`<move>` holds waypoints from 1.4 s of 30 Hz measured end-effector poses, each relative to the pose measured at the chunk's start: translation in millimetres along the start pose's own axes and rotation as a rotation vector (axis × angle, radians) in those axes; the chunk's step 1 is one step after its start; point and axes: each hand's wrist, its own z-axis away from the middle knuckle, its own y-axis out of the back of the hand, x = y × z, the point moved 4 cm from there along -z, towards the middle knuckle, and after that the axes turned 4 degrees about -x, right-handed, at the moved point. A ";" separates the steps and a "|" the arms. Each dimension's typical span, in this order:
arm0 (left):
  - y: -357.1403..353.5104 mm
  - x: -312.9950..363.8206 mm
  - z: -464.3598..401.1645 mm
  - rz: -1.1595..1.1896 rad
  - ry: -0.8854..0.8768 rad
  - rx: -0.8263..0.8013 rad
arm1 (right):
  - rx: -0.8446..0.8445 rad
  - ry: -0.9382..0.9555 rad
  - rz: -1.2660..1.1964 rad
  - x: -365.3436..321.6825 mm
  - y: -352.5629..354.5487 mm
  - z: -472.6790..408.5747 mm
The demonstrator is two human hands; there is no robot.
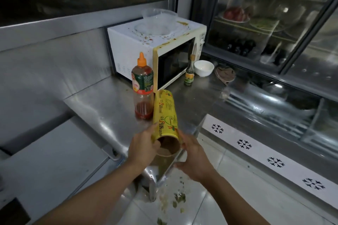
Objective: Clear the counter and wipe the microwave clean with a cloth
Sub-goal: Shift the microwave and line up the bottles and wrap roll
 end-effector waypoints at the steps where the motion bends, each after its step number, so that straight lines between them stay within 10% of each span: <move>1: 8.0 6.2 0.7 0.001 0.005 0.017 | 0.001 0.018 0.001 -6.6 7.9 0.7; 20: 102.3 118.9 -40.1 -0.157 -0.076 0.307 | 0.126 0.346 -0.059 -75.8 128.6 -47.1; 33: 110.3 77.9 -111.4 0.497 -0.145 -0.435 | -0.048 0.135 -0.361 -66.0 132.7 -130.2; 42: 102.8 59.3 -173.5 0.295 -0.285 -0.374 | 0.141 -0.035 -0.394 -73.4 134.1 -147.6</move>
